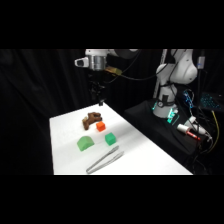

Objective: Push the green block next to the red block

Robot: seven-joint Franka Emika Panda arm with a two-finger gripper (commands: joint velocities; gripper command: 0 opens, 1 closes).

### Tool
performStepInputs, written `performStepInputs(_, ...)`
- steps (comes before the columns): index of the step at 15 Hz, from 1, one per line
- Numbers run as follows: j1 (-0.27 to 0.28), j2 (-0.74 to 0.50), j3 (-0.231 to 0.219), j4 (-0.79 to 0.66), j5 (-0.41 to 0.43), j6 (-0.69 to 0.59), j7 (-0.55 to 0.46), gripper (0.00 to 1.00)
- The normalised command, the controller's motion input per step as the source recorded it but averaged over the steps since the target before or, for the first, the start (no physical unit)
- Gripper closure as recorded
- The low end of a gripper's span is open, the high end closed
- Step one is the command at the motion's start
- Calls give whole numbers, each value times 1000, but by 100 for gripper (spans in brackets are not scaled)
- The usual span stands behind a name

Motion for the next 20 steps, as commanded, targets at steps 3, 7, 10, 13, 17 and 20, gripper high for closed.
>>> performStepInputs(3, 14, 24, 45, -1, -3, 16, 61, 0)
performStepInputs(7, 87, 54, 106, -6, 49, 118, 180, 0)
performStepInputs(10, 119, 88, 112, 30, 14, 179, 227, 0)
performStepInputs(13, 96, 145, 71, 47, 5, 204, 229, 0)
performStepInputs(17, 55, 141, 22, -4, 17, 206, 149, 0)
performStepInputs(20, 27, 101, 12, -80, 86, 225, 59, 0)
